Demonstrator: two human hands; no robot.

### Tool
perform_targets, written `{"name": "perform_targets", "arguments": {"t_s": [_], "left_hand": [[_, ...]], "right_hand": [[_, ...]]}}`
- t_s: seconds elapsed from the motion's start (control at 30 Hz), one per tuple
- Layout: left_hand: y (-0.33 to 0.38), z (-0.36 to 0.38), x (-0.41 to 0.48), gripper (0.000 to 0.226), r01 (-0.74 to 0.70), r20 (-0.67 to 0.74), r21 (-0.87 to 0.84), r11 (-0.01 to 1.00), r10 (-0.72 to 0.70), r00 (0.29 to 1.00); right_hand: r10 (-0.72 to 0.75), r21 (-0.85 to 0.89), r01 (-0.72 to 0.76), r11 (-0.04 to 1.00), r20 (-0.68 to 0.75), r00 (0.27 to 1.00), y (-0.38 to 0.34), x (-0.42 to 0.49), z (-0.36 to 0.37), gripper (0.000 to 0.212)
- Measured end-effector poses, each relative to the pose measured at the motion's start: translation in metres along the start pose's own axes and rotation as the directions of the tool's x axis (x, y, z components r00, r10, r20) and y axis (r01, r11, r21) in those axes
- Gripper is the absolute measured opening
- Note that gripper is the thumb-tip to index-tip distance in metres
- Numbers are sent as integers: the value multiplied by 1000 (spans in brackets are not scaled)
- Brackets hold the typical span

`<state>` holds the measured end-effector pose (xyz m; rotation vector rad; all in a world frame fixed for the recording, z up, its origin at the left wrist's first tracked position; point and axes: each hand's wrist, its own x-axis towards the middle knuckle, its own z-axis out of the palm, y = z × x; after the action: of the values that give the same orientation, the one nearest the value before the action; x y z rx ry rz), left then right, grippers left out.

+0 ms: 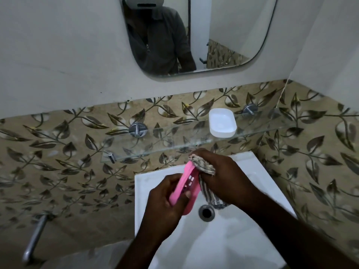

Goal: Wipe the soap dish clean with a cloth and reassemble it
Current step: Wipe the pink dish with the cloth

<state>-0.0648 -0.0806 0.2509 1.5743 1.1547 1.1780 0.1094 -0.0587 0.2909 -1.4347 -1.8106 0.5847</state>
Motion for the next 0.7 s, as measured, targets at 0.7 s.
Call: {"name": "perform_targets", "arguments": {"t_s": [0.7], "left_hand": [[6,3,23,38,325,-38,-594,736,-429,903]], "right_hand": [[23,342,-19,939,-9,1000,-6,-30,7,38]]}}
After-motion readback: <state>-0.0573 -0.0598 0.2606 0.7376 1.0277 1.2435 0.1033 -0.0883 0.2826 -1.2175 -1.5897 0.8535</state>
